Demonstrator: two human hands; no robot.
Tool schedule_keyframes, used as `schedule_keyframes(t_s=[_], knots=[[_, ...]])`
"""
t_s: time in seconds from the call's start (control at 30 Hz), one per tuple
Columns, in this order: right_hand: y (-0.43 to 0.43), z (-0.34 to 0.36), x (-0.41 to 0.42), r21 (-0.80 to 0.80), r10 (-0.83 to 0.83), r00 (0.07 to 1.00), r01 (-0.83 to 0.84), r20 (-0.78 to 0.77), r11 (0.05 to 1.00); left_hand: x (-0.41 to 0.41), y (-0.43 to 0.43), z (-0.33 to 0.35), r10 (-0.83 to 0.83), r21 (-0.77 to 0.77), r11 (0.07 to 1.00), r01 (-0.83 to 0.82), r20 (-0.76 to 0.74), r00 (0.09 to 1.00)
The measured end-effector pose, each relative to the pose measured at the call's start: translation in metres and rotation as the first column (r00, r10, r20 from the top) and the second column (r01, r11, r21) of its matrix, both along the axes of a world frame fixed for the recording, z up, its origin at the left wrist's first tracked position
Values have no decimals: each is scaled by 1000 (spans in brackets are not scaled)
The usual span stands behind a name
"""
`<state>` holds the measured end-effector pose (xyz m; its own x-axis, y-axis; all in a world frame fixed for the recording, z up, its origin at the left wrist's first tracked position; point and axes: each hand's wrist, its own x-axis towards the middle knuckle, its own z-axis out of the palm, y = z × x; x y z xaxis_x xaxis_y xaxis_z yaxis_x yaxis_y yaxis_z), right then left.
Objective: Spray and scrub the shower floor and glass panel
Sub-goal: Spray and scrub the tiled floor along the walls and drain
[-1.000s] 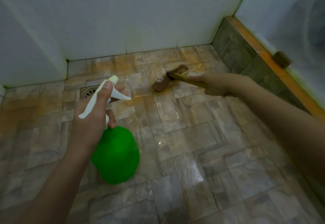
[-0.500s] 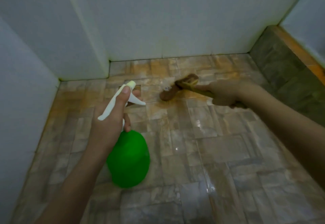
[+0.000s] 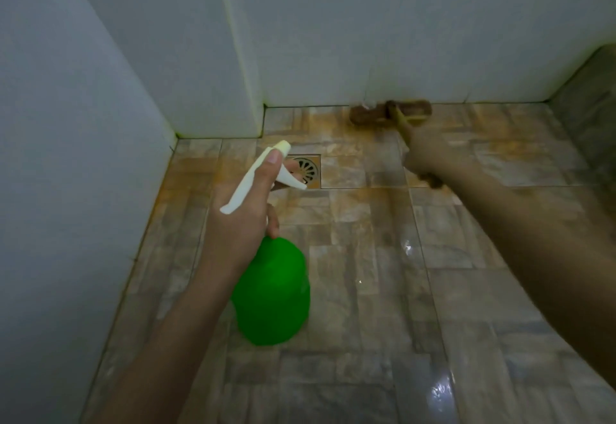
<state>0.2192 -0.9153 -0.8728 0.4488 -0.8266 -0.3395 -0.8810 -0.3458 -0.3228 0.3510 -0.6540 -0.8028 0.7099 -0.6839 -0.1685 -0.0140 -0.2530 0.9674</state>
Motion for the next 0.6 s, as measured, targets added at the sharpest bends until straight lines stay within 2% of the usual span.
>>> schedule_keyframes(t_s=[0.1, 0.23, 0.4, 0.6], knots=[[-1, -2, 33, 38, -59, 998, 57, 31, 998, 5, 3, -2, 12, -6, 1000, -12, -3, 1000], [43, 4, 34, 127, 1, 997, 10, -82, 992, 12, 6, -2, 63, 5, 998, -63, 1, 998], [14, -4, 78, 63, -12, 999, 9, 40, 998, 14, 16, -6, 62, 14, 998, -62, -6, 998], [56, 4, 87, 118, 53, 995, -44, -80, 992, 28, 30, -15, 117, 16, 993, -117, -22, 993]])
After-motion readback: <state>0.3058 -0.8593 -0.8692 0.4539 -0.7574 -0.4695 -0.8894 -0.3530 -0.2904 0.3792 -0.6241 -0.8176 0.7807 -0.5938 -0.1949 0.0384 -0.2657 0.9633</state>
